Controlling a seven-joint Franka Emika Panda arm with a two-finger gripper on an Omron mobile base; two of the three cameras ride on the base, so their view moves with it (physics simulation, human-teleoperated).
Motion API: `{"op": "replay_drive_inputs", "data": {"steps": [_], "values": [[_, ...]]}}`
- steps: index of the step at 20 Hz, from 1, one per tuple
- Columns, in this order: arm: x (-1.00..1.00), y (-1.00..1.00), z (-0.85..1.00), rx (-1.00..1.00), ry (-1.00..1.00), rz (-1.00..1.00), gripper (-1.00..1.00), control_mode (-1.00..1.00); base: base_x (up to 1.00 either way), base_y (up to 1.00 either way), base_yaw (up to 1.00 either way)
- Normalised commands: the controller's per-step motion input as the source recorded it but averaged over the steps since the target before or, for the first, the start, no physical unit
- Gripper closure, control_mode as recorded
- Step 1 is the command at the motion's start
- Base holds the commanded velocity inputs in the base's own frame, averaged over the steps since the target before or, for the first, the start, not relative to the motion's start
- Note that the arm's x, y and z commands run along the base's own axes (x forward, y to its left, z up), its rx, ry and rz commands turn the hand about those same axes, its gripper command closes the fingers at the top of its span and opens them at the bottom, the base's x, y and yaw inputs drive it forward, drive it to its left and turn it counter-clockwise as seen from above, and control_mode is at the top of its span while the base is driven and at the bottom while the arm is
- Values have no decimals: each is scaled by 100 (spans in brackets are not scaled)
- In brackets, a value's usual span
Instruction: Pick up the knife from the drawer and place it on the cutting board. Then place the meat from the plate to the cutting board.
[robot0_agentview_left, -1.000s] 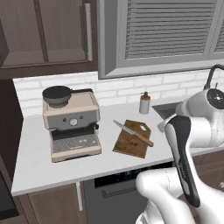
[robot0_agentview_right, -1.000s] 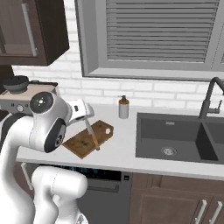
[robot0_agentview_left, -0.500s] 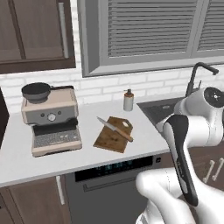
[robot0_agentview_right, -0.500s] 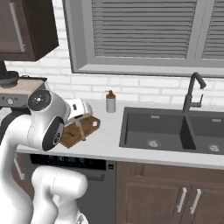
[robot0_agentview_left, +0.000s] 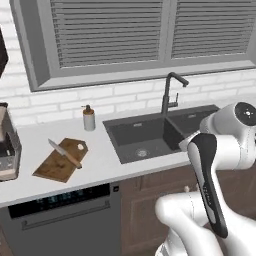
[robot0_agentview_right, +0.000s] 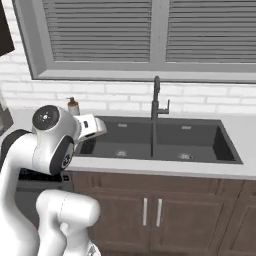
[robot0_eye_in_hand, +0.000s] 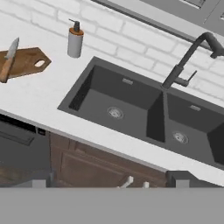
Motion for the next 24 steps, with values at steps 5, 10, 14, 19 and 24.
{"op": "replay_drive_inputs", "data": {"steps": [5, 10, 14, 19, 24], "values": [[0, 0, 0, 0, 0, 0, -100, 100, 6, -100, -14], [0, 0, 0, 0, 0, 0, -100, 100, 10, -100, -17], [0, 0, 0, 0, 0, 0, -100, 100, 12, -100, -16], [0, 0, 0, 0, 0, 0, -100, 100, 32, -98, -16], [0, 0, 0, 0, 0, 0, -100, 100, 44, -81, -16]]}}
